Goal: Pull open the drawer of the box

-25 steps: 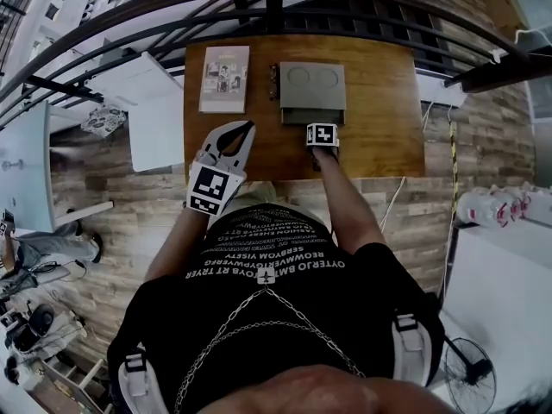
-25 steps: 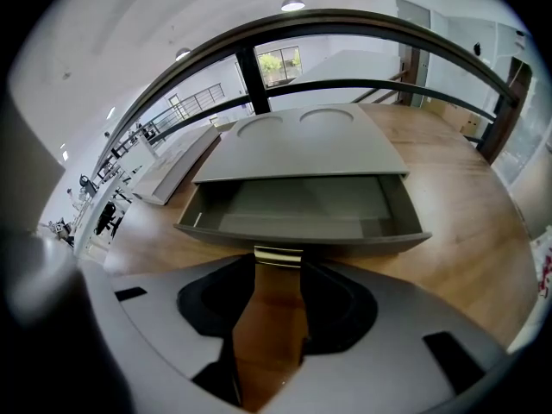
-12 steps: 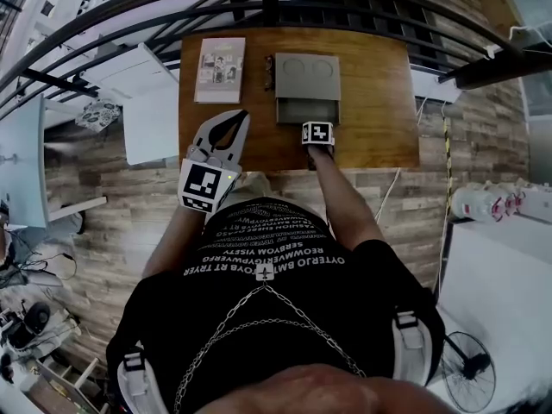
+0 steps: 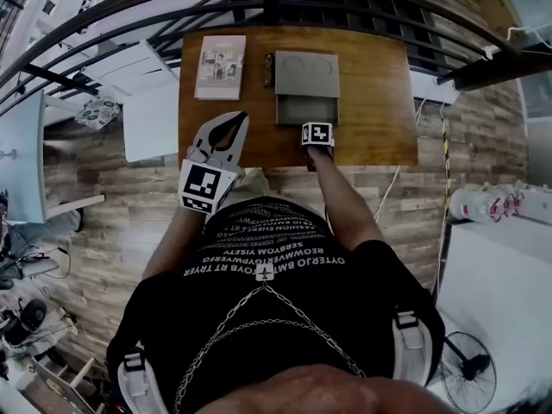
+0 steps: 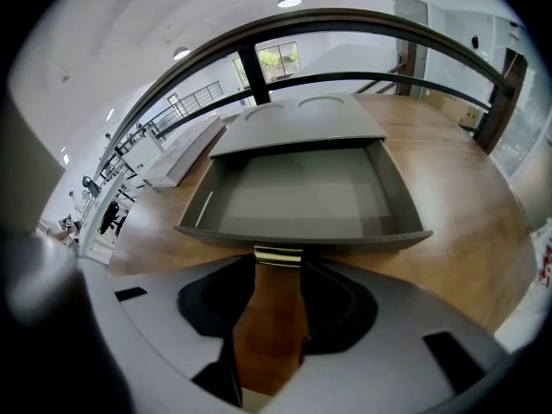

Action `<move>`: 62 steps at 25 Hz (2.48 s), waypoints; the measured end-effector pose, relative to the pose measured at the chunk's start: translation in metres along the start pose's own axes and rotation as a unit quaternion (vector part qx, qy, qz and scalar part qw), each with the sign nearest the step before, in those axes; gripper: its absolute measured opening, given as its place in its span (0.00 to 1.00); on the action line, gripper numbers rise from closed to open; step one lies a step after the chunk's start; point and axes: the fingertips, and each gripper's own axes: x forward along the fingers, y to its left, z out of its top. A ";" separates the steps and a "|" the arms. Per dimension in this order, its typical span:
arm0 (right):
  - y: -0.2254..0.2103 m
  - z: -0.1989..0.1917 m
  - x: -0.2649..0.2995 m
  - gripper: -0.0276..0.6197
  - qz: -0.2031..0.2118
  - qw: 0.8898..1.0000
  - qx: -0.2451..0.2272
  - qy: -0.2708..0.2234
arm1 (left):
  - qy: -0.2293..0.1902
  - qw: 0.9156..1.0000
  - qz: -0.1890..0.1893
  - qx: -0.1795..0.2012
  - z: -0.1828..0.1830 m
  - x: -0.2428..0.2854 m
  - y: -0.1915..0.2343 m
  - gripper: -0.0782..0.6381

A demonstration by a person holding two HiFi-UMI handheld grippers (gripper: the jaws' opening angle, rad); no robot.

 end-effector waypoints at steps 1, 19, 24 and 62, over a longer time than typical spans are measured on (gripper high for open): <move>0.000 -0.001 0.000 0.29 0.001 1.000 -0.001 0.000 | -0.001 1.000 0.001 0.000 0.001 -0.001 -0.001 0.12; 0.000 -0.034 -0.012 0.29 0.010 1.000 -0.008 0.008 | -0.001 1.000 -0.001 0.000 -0.003 -0.013 -0.030 0.12; -0.002 -0.035 -0.008 0.29 0.016 1.000 -0.007 -0.001 | 0.001 1.000 0.000 0.001 -0.005 -0.018 -0.034 0.12; 0.081 0.026 -0.404 0.04 0.115 0.861 -0.218 -0.444 | -0.075 0.995 0.019 -0.061 0.023 -0.045 -0.099 0.12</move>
